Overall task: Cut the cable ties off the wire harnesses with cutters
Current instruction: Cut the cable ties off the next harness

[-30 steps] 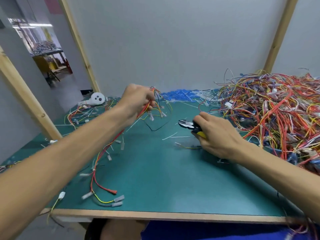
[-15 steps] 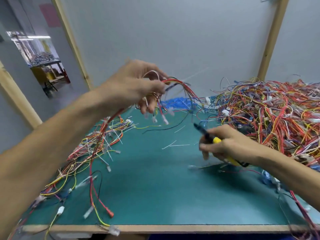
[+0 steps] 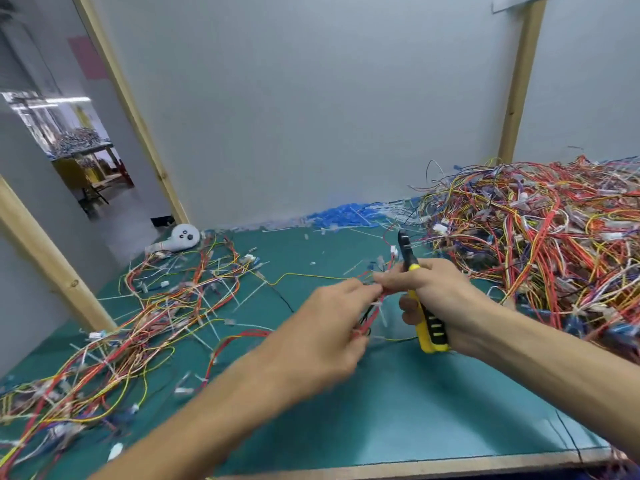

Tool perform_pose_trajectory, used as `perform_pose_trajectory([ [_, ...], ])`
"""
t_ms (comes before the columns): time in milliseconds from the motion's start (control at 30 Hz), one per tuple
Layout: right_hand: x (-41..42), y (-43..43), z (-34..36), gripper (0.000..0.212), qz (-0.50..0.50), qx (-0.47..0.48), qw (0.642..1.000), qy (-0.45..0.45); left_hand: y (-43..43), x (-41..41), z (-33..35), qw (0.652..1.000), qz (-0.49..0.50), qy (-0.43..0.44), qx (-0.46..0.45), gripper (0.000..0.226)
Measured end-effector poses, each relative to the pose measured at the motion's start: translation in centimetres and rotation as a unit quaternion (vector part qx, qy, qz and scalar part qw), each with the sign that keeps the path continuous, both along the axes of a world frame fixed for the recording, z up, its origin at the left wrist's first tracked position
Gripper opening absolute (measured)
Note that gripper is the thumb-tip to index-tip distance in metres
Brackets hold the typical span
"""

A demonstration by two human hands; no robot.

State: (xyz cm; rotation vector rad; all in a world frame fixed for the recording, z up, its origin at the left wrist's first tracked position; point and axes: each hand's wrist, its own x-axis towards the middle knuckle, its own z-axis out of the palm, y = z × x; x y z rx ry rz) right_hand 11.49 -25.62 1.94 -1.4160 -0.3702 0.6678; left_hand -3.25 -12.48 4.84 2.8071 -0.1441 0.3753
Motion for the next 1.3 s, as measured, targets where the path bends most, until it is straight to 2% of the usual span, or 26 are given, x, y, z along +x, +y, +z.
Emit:
perform_pose_trajectory([
  [100,0.9,-0.3,0.0,0.03,-0.039,0.011,0.999,-0.017,0.5,-2.7,-1.7,0.976,0.104,-0.1,0.161,0.082],
  [167,2.2,-0.8,0.5,0.032,-0.064,0.019,0.997,-0.036,2.4,-3.9,-1.9,0.949,0.223,-0.084,0.207,0.073],
  [233,3.4,-1.4,0.8,0.033,-0.089,0.021,0.994,-0.058,4.9,-4.9,-2.0,0.938,0.297,-0.003,0.176,0.037],
  [300,4.3,-1.8,0.5,0.033,-0.102,0.023,0.992,-0.065,6.5,-6.0,-2.3,0.953,0.287,0.04,0.094,0.013],
  [367,4.7,-2.0,0.0,0.033,-0.106,0.023,0.993,-0.05,7.2,-6.3,-2.9,0.968,0.239,0.076,0.018,0.02],
  [400,4.9,-1.9,-0.2,0.033,-0.108,0.022,0.993,-0.044,7.1,-6.2,-3.1,0.968,0.231,0.095,0.014,0.023],
  [533,5.0,-1.6,-0.1,0.029,-0.112,0.013,0.991,-0.067,5.9,-4.9,-3.1,0.956,0.263,0.1,0.085,0.01],
  [567,5.0,-1.7,-0.1,0.029,-0.114,0.013,0.99,-0.078,5.4,-4.9,-2.5,0.96,0.25,0.117,0.052,0.009],
  [600,5.0,-1.8,-0.2,0.029,-0.117,0.012,0.989,-0.087,4.8,-5.0,-1.9,0.96,0.223,0.165,-0.035,0.011],
  [633,4.9,-1.9,-0.3,0.028,-0.119,0.011,0.988,-0.093,4.1,-5.1,-1.2,0.944,0.177,0.235,-0.151,0.015],
  [667,5.0,-2.0,-0.4,0.029,-0.12,0.01,0.988,-0.095,3.2,-5.5,-0.3,0.904,0.117,0.314,-0.266,0.016],
  [700,5.1,-2.1,-0.5,0.029,-0.12,0.011,0.988,-0.093,2.5,-5.9,0.6,0.859,0.05,0.385,-0.335,0.015],
  [733,5.2,-2.1,-0.5,0.029,-0.117,0.013,0.989,-0.091,2.1,-6.2,1.3,0.832,-0.003,0.431,-0.35,0.015],
  [767,5.2,-2.0,-0.4,0.029,-0.111,0.017,0.99,-0.09,1.9,-6.2,1.8,0.827,-0.022,0.448,-0.338,0.016],
  [867,4.9,-2.0,-0.2,0.027,-0.078,0.035,0.99,-0.109,2.7,-4.7,2.0,0.886,0.051,0.366,-0.28,0.013],
  [933,4.3,-2.1,-0.2,0.025,-0.048,0.051,0.987,-0.146,3.3,-2.9,1.8,0.911,0.098,0.252,-0.312,0.016],
  [1000,3.4,-2.0,0.0,0.022,-0.017,0.064,0.978,-0.197,3.6,-0.8,1.4,0.9,0.125,0.158,-0.385,0.017],
  [1067,2.3,-1.7,0.4,0.021,0.014,0.064,0.963,-0.262,3.3,1.3,0.7,0.87,0.141,0.116,-0.458,0.027],
  [1167,0.2,-1.1,1.2,0.032,0.079,0.056,0.924,-0.369,2.7,4.0,-0.5,0.832,0.169,0.093,-0.52,0.037],
  [1233,-1.4,-0.9,1.0,0.043,0.142,0.045,0.895,-0.421,2.7,5.2,-0.6,0.827,0.152,0.086,-0.534,0.035],
  [1300,-2.4,-0.8,0.5,0.039,0.174,0.013,0.859,-0.481,3.1,5.9,-1.0,0.831,0.09,0.073,-0.545,0.032],
])
